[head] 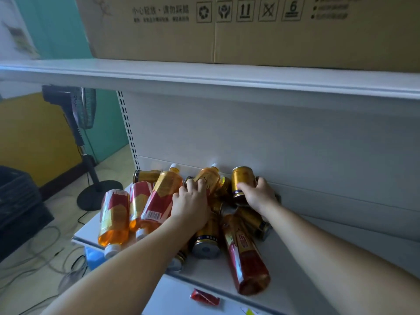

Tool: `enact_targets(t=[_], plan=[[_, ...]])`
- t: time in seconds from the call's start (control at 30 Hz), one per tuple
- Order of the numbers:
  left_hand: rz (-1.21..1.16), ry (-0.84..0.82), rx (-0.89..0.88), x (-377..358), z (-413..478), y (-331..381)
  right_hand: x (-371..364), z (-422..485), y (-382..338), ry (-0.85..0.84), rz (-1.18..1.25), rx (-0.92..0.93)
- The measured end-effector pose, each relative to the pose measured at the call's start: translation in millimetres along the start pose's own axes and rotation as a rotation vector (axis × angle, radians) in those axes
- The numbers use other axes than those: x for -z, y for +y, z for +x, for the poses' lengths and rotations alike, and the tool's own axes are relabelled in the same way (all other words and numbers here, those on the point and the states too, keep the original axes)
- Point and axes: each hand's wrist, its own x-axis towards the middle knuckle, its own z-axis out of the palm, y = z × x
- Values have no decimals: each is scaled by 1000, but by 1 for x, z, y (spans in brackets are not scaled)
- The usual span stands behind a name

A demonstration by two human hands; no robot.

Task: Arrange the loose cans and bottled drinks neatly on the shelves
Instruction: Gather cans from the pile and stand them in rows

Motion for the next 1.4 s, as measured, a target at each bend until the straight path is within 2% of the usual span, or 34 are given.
enact_targets(t=[0.1,0.2,0.3,0.37,0.47,0.63,0.73,0.8,0.9,1.03,1.13,1.2,1.3,1.4], plan=[[-56,-9,9,1,2,2,6,-2,5,-27,96,8],[-281,14,65,4,3,-1,15,-2,10,-49,280,-19],[-720,97,209,5,-2,4,25,-1,15,-88,443,-28],[-1138,95,342,11,-8,13,32,-4,18,-141,521,-8],[-1652,-59,471,19,-17,28,42,-13,25,-170,550,49],[-2027,-493,434,31,-35,49,61,-38,37,-134,542,105],[-1968,-638,309,32,-43,63,83,-63,54,-38,473,131],[-1882,-679,284,30,-50,79,102,-87,71,48,406,95],[-1711,-627,260,21,-63,108,127,-119,109,205,242,-2],[-1555,-552,71,1,-93,138,148,-154,154,323,96,-88],[-1414,-486,-101,-3,-102,150,154,-171,178,342,64,-60],[-1311,-394,-146,-4,-100,156,154,-173,185,319,51,-8],[-1012,-277,-166,-17,-96,171,160,-166,189,288,84,65],[-994,-306,-70,-30,-104,192,176,-155,196,270,86,85]])
